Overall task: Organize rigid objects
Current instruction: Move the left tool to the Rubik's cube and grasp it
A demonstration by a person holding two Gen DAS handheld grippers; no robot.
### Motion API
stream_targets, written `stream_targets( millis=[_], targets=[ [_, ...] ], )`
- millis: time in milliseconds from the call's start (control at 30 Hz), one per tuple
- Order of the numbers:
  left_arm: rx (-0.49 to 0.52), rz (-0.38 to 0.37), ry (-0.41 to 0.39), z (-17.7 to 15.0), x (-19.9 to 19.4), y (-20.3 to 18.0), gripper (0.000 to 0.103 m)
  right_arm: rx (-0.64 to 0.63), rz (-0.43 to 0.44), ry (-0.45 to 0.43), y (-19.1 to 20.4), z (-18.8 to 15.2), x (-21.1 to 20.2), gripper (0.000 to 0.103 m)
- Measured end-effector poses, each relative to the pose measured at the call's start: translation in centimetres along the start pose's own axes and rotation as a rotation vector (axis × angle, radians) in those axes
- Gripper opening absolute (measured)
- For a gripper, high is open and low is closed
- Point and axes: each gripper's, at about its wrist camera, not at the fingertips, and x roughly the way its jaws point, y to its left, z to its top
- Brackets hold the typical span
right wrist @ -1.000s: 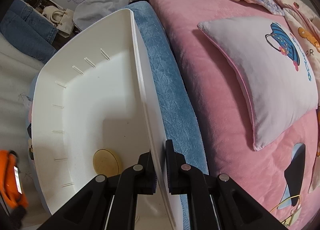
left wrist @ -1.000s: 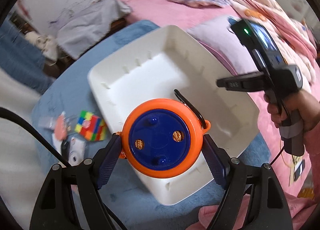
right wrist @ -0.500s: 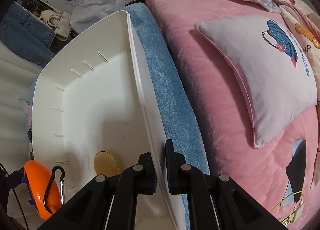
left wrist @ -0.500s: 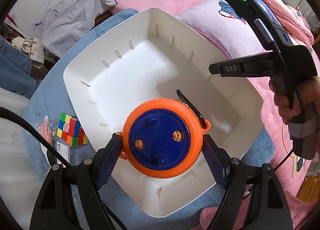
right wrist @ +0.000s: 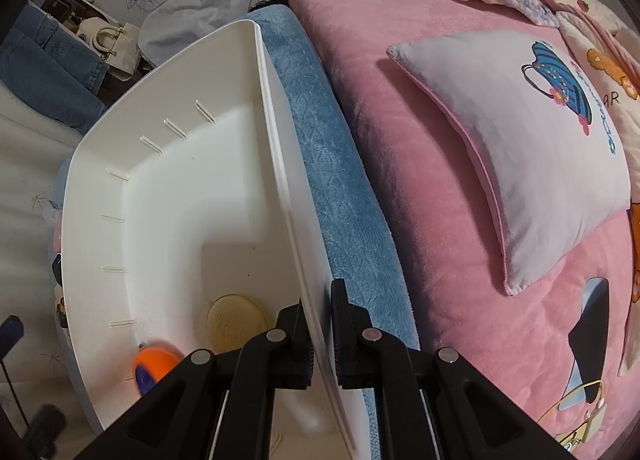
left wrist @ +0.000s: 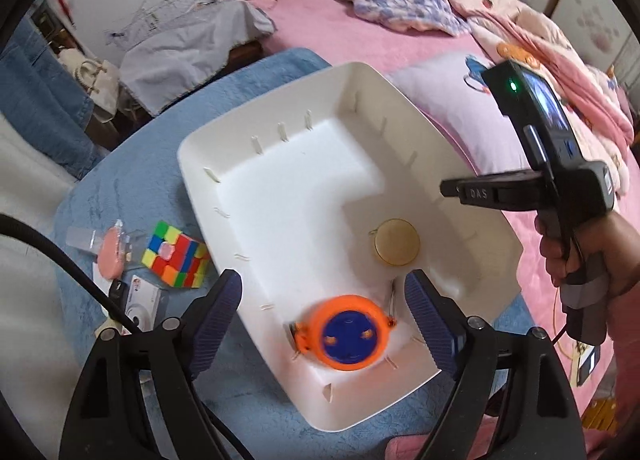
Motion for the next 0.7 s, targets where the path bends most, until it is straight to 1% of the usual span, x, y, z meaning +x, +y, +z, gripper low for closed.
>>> stream_targets(
  millis=[133,333,467,700],
  targets=[
    [-0.025,0.015,-0.022,-0.3,-0.9,2.0,0.086,-0.012,-0.015,0.000,0.2,0.0,0.0,0.007],
    [-0.014,0.029,-0.035,-0.3,-1.9,5.5,0.086,-0.003,-0.030,0.002,0.4,0.0,-0.2,0.007],
    [0.041,0.060,-0.033,-0.1,-2.2,7.4,0.086,0.021,-0.040,0.006,0.3,0.1,-0.1,0.007],
    [0.167,0.045,0.027,0.8,-1.1,10.1,0.086,0.028,-0.068,0.018,0.6,0.2,0.0,0.007]
  ],
)
